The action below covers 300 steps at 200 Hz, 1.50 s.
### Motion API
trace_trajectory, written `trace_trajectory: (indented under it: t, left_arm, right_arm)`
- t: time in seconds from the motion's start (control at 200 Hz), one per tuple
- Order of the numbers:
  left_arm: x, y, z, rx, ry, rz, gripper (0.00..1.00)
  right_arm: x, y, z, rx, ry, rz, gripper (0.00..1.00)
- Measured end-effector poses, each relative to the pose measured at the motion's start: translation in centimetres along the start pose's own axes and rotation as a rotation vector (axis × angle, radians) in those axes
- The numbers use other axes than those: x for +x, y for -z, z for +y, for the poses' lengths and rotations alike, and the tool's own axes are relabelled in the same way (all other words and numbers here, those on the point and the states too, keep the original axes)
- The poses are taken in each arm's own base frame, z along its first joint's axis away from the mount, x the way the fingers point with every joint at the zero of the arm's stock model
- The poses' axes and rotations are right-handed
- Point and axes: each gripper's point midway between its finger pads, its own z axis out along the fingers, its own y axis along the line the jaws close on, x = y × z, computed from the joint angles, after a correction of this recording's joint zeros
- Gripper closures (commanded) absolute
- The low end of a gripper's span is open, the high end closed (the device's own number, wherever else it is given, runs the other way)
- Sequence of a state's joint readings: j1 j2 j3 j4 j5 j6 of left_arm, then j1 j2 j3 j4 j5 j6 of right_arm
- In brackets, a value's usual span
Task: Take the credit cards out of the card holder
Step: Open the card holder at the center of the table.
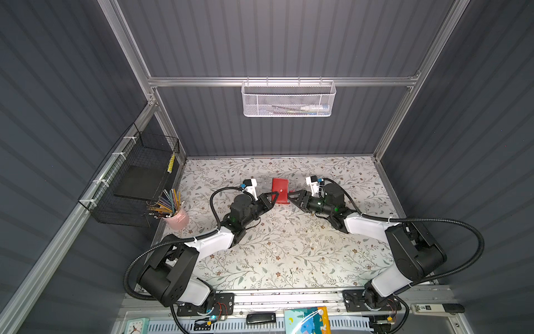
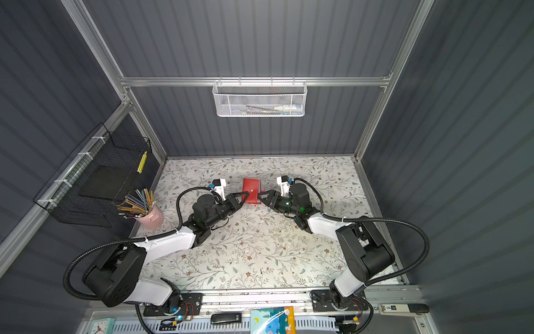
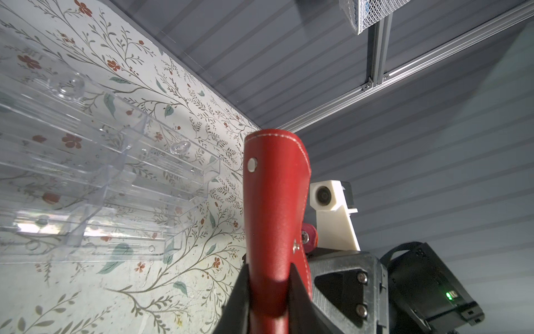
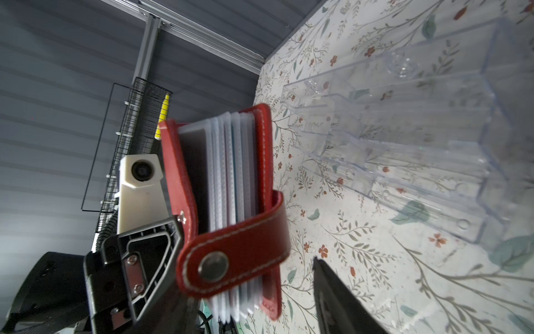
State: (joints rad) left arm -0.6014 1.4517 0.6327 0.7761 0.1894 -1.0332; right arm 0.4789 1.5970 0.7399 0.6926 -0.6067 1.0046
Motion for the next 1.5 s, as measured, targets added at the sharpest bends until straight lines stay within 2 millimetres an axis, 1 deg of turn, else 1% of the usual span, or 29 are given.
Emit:
trace_trajectory:
  t: [0.195, 0.48, 0.63, 0.72, 0.885, 1.171, 1.266, 1.346, 1.391, 1.451, 1.471, 1.501]
  left_arm:
    - [0.0, -0.2, -0.3, 0.024, 0.015, 0.003, 1.00]
    - [0.4, -1.0, 0.8, 0.031, 0.065, 0.019, 1.00]
    - [0.6, -1.3, 0.9, 0.045, 0.080, 0.023, 1.00]
    - [0.5, -1.3, 0.8, 0.052, 0.085, 0.019, 1.00]
    - [0.3, -1.3, 0.8, 0.053, 0.092, 0.016, 1.00]
    - [0.5, -1.2, 0.2, 0.081, 0.087, 0.027, 1.00]
    - [0.5, -1.2, -0.1, 0.091, 0.087, 0.032, 1.00]
    - [0.5, -1.2, -0.1, 0.091, 0.087, 0.031, 0.91]
    - [0.5, -1.2, 0.0, 0.090, 0.087, 0.029, 0.80]
    - [0.4, -1.2, 0.1, 0.085, 0.089, 0.027, 0.73]
    - [0.4, -1.2, 0.2, 0.081, 0.089, 0.027, 0.69]
    - [0.4, -1.2, 0.4, 0.073, 0.090, 0.029, 0.61]
  right_arm:
    - [-0.5, 0.5, 0.6, -0.059, -0.023, -0.020, 0.37]
    - [-0.6, 0.1, 0.2, -0.081, -0.050, -0.020, 0.37]
    - [-0.8, 0.2, 0.2, -0.082, -0.060, -0.023, 0.42]
    - [-0.9, 0.1, 0.3, -0.091, -0.058, -0.025, 0.46]
    - [-0.9, -0.1, 0.2, -0.105, -0.060, -0.025, 0.52]
    - [-0.5, -0.3, 0.6, -0.127, -0.064, -0.013, 0.60]
    - [-0.4, -0.4, 0.7, -0.130, -0.067, -0.009, 0.67]
    - [-0.5, -0.4, 0.8, -0.135, -0.064, -0.012, 0.71]
    - [-0.5, -0.4, 0.9, -0.138, -0.064, -0.014, 0.76]
    - [-0.6, -0.3, 1.0, -0.143, -0.059, -0.016, 0.81]
    - [-0.6, -0.3, 1.1, -0.147, -0.060, -0.017, 0.83]
    - [-0.6, -0.3, 1.3, -0.153, -0.055, -0.016, 0.85]
